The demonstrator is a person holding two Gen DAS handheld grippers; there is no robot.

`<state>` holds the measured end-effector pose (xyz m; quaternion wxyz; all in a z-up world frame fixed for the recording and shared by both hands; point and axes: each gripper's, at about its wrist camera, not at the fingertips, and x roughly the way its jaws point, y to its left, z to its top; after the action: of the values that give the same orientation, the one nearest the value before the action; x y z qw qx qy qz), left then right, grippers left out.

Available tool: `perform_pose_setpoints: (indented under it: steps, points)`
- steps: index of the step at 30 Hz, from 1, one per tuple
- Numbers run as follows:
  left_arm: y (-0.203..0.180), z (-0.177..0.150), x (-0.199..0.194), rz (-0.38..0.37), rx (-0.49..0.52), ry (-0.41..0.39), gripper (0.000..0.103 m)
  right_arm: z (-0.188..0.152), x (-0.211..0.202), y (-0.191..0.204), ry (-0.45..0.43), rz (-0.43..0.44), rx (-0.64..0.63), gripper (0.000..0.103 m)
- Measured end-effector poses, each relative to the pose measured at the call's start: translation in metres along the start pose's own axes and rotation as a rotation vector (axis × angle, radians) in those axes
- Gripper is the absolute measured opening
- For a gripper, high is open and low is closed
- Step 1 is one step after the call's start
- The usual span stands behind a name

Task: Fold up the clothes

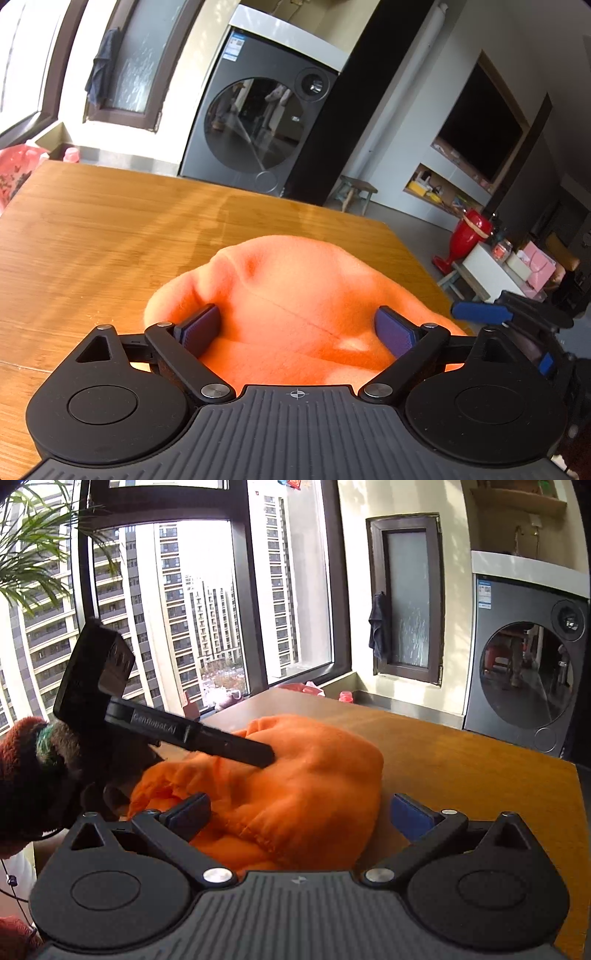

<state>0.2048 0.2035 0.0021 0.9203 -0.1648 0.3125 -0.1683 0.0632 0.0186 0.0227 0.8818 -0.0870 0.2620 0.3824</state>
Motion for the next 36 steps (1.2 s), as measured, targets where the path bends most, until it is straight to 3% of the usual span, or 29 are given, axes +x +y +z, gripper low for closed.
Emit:
perform_pose_setpoints:
  steps: [5,7,10,12,14,17,20,22,24,28,29,32,36]
  points:
    - [0.004,-0.001,-0.004,0.002,-0.015,-0.020,0.097,-0.016,0.030,0.021,0.053,-0.110,-0.046,0.103]
    - [0.005,0.001,-0.017,0.018,-0.044,-0.058,0.096,-0.016,0.033,0.022,0.051,-0.116,-0.043,0.103]
    - [0.011,-0.006,-0.051,0.028,-0.108,-0.190,0.098,-0.017,0.032,0.019,0.046,-0.110,-0.028,0.103]
    - [0.022,-0.013,-0.064,0.019,-0.179,-0.223,0.100,-0.017,0.031,0.016,0.045,-0.099,-0.008,0.103]
    - [0.032,-0.020,-0.058,0.029,-0.227,-0.180,0.100,-0.017,0.033,0.012,0.052,-0.080,0.018,0.103]
    - [0.033,-0.025,-0.045,-0.063,-0.260,-0.132,0.100,-0.017,0.033,0.009,0.054,-0.075,0.034,0.103]
    - [0.007,-0.021,-0.052,-0.259,-0.195,-0.170,0.100,-0.018,0.031,0.010,0.044,-0.097,0.031,0.103]
    - [-0.006,-0.017,-0.056,-0.346,-0.166,-0.167,0.100,-0.018,0.030,0.009,0.043,-0.104,0.037,0.103]
    - [-0.011,-0.020,-0.053,-0.290,-0.164,-0.116,0.100,-0.018,0.030,0.008,0.044,-0.104,0.045,0.103]
    - [-0.006,-0.047,-0.041,-0.025,-0.118,0.012,0.100,-0.017,0.029,0.007,0.044,-0.105,0.040,0.103]
    - [-0.003,-0.055,-0.041,0.012,-0.120,0.038,0.099,-0.017,0.029,0.007,0.043,-0.104,0.040,0.103]
    - [0.000,-0.061,-0.062,-0.018,-0.122,0.002,0.098,-0.017,0.030,0.006,0.043,-0.099,0.045,0.103]
    - [0.000,-0.039,-0.098,-0.139,-0.127,-0.161,0.099,-0.018,0.029,0.005,0.043,-0.092,0.058,0.103]
